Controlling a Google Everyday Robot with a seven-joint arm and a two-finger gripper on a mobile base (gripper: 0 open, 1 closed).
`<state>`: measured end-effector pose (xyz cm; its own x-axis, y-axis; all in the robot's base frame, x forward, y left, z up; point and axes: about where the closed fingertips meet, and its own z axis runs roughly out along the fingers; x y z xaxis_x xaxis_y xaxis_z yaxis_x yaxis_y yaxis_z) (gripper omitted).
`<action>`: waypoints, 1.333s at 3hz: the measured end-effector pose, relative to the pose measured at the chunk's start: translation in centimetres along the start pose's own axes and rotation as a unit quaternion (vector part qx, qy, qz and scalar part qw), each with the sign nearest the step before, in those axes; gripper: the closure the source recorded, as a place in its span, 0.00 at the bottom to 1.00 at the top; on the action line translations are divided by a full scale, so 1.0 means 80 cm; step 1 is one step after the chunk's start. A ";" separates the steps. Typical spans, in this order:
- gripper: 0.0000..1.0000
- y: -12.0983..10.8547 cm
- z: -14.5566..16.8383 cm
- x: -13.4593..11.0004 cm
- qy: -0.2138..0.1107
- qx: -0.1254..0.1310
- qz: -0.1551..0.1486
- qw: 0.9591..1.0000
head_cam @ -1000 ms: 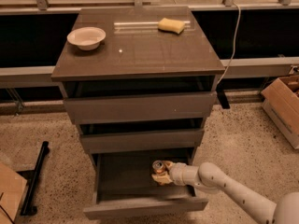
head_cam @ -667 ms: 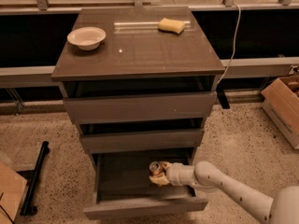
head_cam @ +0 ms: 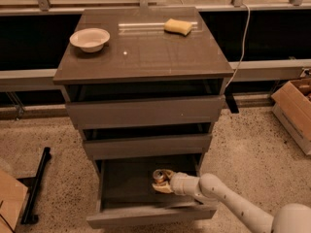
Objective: Place orange can into bottom drawer
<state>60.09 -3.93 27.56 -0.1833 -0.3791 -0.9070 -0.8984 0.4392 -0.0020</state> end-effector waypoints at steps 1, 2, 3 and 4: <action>1.00 -0.006 0.022 0.028 -0.020 0.002 0.009 1.000; 0.82 -0.016 0.038 0.056 -0.027 0.007 0.019 0.999; 0.58 -0.027 0.053 0.078 -0.024 0.012 0.028 0.999; 0.27 -0.026 0.055 0.077 -0.024 0.011 0.028 0.999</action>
Offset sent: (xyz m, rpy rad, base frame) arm 0.0285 -0.0059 -0.0836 0.0777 0.0058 -0.0571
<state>62.62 -3.61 20.16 -0.2129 -0.3136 -0.9254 -0.8779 0.4772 0.0402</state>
